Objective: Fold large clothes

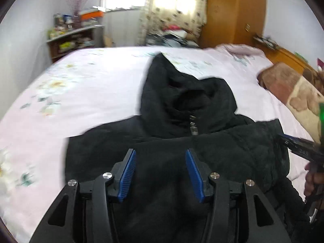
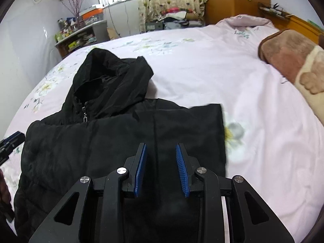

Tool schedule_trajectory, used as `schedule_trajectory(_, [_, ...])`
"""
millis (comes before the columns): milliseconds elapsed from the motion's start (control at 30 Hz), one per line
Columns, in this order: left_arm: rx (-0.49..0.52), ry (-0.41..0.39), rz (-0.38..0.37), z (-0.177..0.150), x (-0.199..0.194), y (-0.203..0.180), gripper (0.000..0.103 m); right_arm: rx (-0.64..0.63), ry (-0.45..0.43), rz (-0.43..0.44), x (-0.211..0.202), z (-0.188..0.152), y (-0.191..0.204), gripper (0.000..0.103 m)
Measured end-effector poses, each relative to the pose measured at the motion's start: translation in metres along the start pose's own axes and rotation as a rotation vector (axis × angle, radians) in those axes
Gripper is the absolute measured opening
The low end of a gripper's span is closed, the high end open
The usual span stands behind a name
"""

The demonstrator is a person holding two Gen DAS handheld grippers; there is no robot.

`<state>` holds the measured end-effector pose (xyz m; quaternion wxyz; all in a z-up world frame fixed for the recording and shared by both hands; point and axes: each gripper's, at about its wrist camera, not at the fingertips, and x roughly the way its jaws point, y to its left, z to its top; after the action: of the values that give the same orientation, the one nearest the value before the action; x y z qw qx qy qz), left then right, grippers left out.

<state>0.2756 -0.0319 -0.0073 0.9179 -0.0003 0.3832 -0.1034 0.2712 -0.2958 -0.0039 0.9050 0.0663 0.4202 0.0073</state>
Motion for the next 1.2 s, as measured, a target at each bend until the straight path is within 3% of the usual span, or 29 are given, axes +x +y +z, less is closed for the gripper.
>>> schedule_trajectory(100, [0.049,0.081,0.045,-0.009,0.047,-0.007,0.053,-0.011,0.032,-0.028,0.024,0.005,0.005,0.030])
schedule_trajectory(200, [0.093,0.079,0.060,-0.020,0.065,-0.008,0.053,-0.021,0.081,-0.028,0.047,0.000,0.001,0.030])
schedule_trajectory(367, [0.081,0.077,0.048,-0.023,0.073,-0.007,0.053,-0.022,0.110,-0.049,0.070,-0.009,0.001,0.030])
schedule_trajectory(533, [0.088,0.080,0.046,-0.011,0.051,-0.008,0.050,-0.022,0.097,-0.066,0.047,0.001,0.005,0.030])
schedule_trajectory(733, [0.087,-0.024,-0.028,-0.019,-0.012,-0.006,0.048,-0.036,-0.023,0.033,-0.026,-0.015,0.021,0.030])
schedule_trajectory(867, [0.061,0.086,0.013,-0.045,0.017,0.003,0.048,-0.063,0.042,0.038,-0.013,-0.037,0.033,0.030])
schedule_trajectory(1200, [0.047,0.105,0.017,-0.054,0.031,0.005,0.050,-0.087,0.113,0.002,0.024,-0.047,0.038,0.030])
